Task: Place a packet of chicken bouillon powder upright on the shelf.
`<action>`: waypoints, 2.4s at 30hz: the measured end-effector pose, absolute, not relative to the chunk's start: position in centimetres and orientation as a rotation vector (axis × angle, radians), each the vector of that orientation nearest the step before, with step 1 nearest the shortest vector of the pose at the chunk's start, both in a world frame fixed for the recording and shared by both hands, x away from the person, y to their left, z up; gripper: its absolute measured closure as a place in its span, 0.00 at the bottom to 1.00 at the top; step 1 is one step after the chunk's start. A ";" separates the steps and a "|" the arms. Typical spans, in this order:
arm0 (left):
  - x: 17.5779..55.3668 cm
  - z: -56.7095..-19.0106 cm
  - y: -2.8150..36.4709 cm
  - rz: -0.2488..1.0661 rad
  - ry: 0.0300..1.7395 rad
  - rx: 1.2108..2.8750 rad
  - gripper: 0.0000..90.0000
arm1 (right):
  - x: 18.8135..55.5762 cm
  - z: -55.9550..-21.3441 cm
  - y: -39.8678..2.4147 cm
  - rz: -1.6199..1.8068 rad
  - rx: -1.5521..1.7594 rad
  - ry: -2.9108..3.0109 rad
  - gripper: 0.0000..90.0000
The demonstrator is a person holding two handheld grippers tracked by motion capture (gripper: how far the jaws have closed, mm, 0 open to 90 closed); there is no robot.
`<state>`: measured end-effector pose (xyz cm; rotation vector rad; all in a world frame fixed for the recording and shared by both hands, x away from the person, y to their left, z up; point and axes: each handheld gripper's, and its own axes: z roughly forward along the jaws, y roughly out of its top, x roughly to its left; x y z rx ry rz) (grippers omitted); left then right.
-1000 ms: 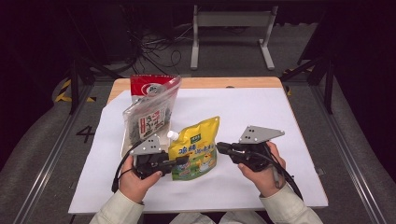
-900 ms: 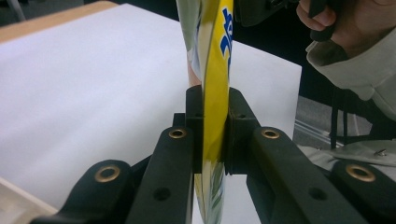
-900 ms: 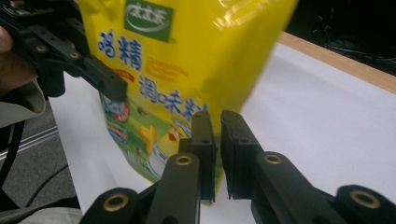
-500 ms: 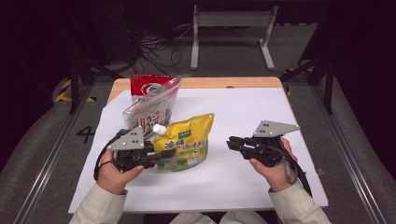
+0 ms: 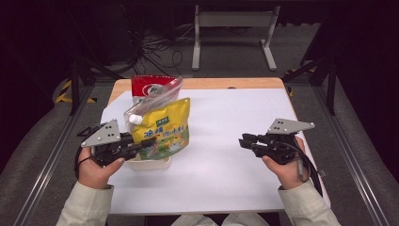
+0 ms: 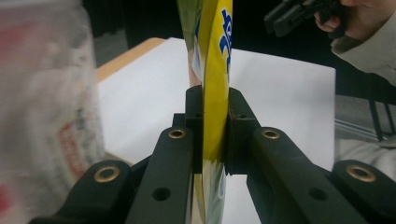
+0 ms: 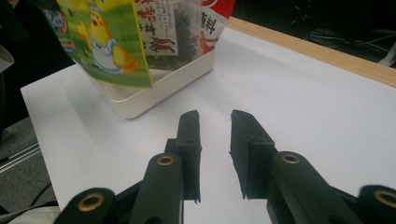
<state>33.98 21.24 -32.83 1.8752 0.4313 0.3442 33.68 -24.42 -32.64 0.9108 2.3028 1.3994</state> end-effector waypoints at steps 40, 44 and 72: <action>35.8 -36.7 25.3 0.256 0.510 1.970 0.92 | 34.8 -33.6 -25.6 1.440 0.985 2.304 0.67; 36.0 -37.3 25.2 0.242 0.524 1.975 0.92 | 34.8 -33.6 -25.7 1.439 0.989 2.301 0.66; 34.0 -37.8 28.3 0.356 0.784 1.920 0.36 | 35.0 -33.7 -26.9 1.431 1.001 2.273 0.58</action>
